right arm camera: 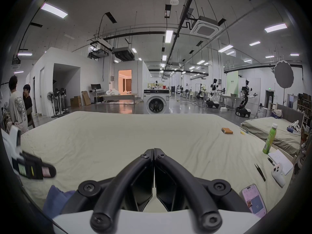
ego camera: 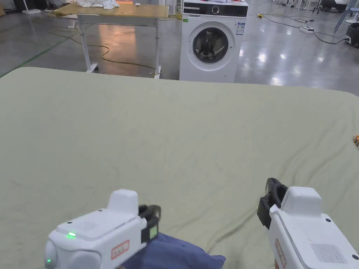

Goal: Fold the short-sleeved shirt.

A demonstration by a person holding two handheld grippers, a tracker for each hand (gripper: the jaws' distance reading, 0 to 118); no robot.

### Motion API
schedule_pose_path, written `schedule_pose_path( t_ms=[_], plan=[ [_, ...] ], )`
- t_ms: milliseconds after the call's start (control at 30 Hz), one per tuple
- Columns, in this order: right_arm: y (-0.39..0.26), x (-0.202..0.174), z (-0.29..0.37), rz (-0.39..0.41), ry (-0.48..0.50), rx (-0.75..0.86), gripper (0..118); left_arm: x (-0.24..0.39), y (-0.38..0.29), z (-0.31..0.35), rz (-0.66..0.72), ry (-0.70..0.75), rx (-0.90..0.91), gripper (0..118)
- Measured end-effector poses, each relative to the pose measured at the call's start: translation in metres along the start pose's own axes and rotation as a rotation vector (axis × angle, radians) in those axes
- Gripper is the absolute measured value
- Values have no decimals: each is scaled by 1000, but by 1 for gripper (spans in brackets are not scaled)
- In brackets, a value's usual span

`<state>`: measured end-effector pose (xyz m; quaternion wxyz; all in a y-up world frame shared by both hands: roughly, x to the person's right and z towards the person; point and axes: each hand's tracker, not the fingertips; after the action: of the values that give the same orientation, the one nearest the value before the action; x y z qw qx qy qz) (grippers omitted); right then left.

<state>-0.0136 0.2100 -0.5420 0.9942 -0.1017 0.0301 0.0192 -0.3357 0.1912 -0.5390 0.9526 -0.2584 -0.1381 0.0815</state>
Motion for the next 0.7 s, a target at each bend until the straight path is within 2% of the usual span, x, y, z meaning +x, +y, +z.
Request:
schedule_pose_path(
  t_ms=[133, 433, 600, 700],
  plan=[
    [13, -9, -6, -2, -5, 55, 0, -11, 15, 12, -95, 193, 175, 5],
    [32, -18, 1, 4, -38, 168, 0, -17, 15, 37, -158, 453, 435, 6],
    [24, -19, 18, 18, -15, 137, 0, -21, 11, 44, -156, 438, 445, 6],
    [0, -30, 37, 20, 69, 32, 0, -25, 6, 45, -154, 412, 400, 6]
  ],
)
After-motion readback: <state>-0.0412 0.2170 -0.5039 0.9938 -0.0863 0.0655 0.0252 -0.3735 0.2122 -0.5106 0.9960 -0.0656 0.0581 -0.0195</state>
